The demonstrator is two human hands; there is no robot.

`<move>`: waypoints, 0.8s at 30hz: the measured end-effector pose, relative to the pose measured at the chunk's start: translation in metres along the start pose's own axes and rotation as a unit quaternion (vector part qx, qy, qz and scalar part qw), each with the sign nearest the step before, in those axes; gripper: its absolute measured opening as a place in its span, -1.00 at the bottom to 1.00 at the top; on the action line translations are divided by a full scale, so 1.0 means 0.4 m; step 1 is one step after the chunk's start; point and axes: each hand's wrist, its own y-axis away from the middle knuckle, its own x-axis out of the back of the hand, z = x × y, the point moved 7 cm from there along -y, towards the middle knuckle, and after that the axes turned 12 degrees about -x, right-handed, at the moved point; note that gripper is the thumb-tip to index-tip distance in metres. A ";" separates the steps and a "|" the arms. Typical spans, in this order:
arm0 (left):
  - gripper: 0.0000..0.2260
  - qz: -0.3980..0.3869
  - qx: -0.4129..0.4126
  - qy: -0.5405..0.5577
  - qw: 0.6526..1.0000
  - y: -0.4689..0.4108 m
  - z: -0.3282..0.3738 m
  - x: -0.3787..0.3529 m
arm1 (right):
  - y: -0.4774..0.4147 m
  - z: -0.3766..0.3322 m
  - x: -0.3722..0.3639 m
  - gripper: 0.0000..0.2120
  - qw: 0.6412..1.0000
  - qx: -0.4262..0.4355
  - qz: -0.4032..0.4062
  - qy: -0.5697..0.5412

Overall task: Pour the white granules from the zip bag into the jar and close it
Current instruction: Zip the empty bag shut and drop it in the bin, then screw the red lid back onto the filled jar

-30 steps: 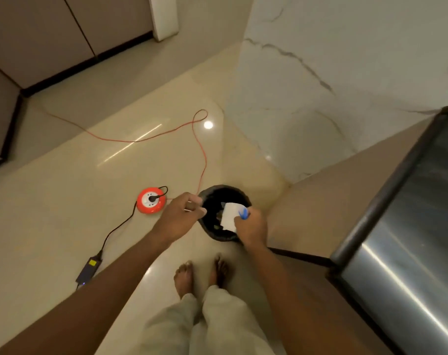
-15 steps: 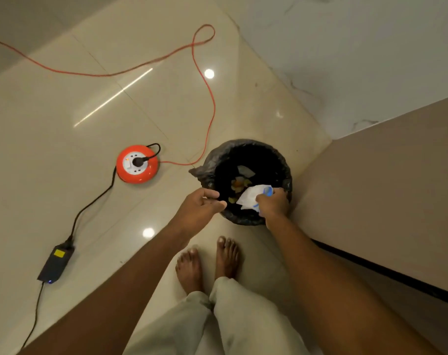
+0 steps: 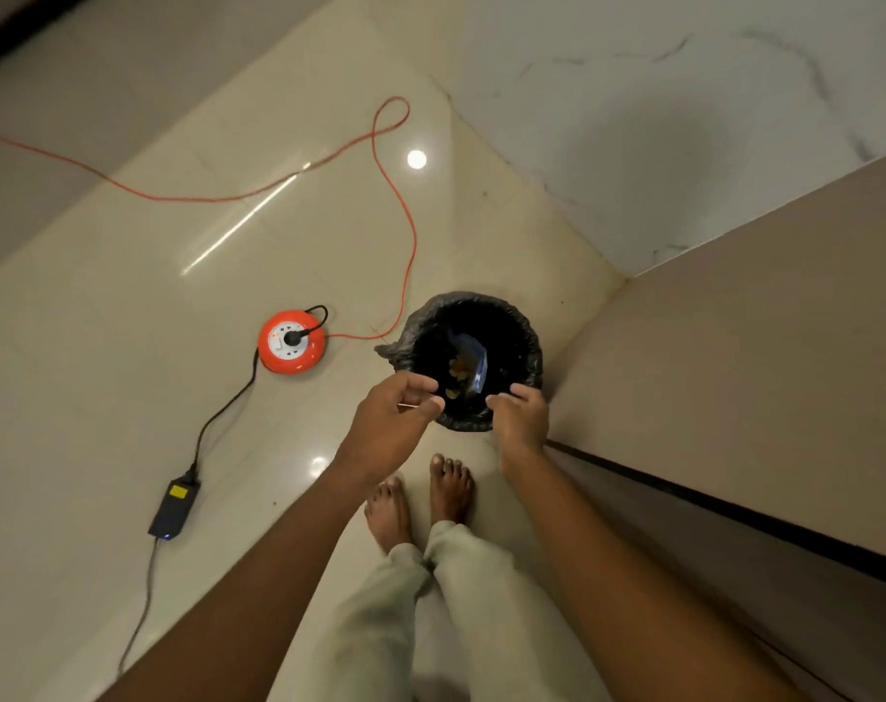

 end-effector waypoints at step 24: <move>-0.90 -0.189 -0.337 -0.055 0.921 0.689 0.882 -0.366 | 1.030 -0.223 1.011 -0.95 0.862 0.470 0.105 -0.160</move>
